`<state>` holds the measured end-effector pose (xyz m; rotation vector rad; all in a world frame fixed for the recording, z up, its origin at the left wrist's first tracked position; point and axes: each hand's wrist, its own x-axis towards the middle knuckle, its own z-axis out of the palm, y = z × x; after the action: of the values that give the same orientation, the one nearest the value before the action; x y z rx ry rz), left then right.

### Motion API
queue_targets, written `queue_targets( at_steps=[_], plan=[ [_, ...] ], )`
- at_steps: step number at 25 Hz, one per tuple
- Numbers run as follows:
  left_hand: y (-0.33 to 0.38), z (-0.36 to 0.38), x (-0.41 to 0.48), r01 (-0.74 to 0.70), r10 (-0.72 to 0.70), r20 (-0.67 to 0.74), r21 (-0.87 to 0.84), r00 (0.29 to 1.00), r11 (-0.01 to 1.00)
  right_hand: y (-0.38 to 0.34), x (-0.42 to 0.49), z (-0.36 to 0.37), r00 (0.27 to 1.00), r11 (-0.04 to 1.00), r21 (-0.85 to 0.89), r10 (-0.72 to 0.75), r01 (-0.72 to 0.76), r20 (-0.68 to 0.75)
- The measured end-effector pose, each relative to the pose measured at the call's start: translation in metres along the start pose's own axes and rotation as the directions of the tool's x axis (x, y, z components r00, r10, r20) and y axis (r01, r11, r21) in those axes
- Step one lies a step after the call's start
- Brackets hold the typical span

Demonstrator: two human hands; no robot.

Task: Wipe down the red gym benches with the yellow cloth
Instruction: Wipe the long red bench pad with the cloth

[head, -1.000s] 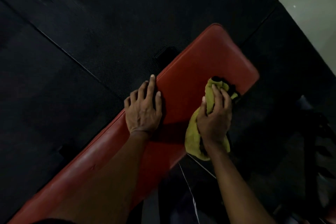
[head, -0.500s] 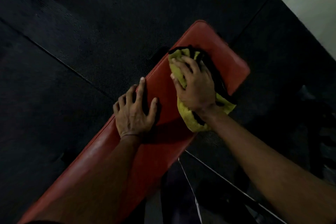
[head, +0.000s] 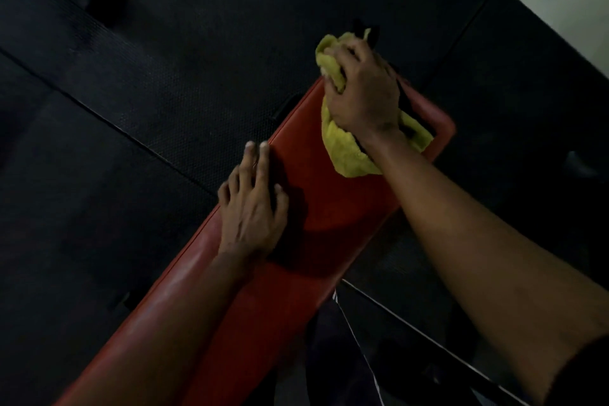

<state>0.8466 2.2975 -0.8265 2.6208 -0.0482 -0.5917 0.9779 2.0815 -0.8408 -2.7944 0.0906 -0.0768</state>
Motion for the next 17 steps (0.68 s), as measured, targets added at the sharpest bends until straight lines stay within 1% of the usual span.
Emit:
queue_targets(
  at_steps=[2, 3, 5, 6, 7, 8, 10, 12, 13, 14, 15, 17],
  plan=[
    [0.022, 0.002, 0.028, -0.060, 0.060, -0.012, -0.044, 0.998, 0.997, 0.002, -0.007, -0.001, 0.991, 0.993, 0.022, 0.121, -0.120, -0.055],
    [0.032, 0.004, 0.043, -0.068, 0.067, -0.019, -0.038, 0.998, 0.997, 0.005, -0.012, -0.002, 0.980, 0.983, 0.047, 0.181, -0.178, -0.079],
    [0.039, 0.012, 0.058, -0.073, 0.075, -0.054, 0.039, 0.996, 0.997, 0.011, -0.026, -0.001, 0.952, 0.957, 0.075, 0.287, -0.281, -0.101],
    [0.040, 0.015, 0.059, -0.078, 0.084, -0.078, 0.072, 0.993, 0.994, 0.014, -0.029, -0.003, 0.946, 0.951, 0.063, 0.307, -0.302, -0.103],
    [0.034, 0.018, 0.057, -0.072, 0.081, -0.104, 0.093, 0.991, 0.993, 0.010, -0.029, -0.001, 0.953, 0.957, 0.051, 0.290, -0.286, -0.084],
    [0.031, 0.020, 0.058, -0.074, 0.085, -0.126, 0.095, 0.988, 0.993, 0.008, -0.026, -0.002, 0.969, 0.971, 0.025, 0.241, -0.240, -0.048],
    [0.034, 0.022, 0.057, -0.089, 0.101, -0.139, 0.094, 0.985, 0.992, 0.007, -0.015, -0.007, 0.996, 0.998, -0.015, 0.060, -0.059, 0.065],
    [0.036, 0.022, 0.057, -0.089, 0.104, -0.144, 0.103, 0.984, 0.991, 0.016, -0.001, -0.015, 0.982, 0.991, 0.010, -0.132, 0.132, 0.138],
    [0.037, 0.023, 0.058, -0.086, 0.100, -0.142, 0.103, 0.985, 0.991, 0.024, 0.006, -0.018, 0.971, 0.982, 0.048, -0.185, 0.180, 0.151],
    [0.037, 0.023, 0.058, -0.080, 0.095, -0.142, 0.107, 0.985, 0.991, 0.031, 0.014, -0.021, 0.965, 0.977, 0.090, -0.205, 0.193, 0.160],
    [0.036, 0.024, 0.058, -0.072, 0.088, -0.143, 0.109, 0.986, 0.991, 0.035, 0.020, -0.021, 0.965, 0.976, 0.130, -0.196, 0.175, 0.173],
    [0.036, 0.024, 0.057, -0.065, 0.080, -0.141, 0.111, 0.987, 0.992, 0.038, 0.028, -0.021, 0.974, 0.980, 0.177, -0.122, 0.089, 0.190]
  ],
)
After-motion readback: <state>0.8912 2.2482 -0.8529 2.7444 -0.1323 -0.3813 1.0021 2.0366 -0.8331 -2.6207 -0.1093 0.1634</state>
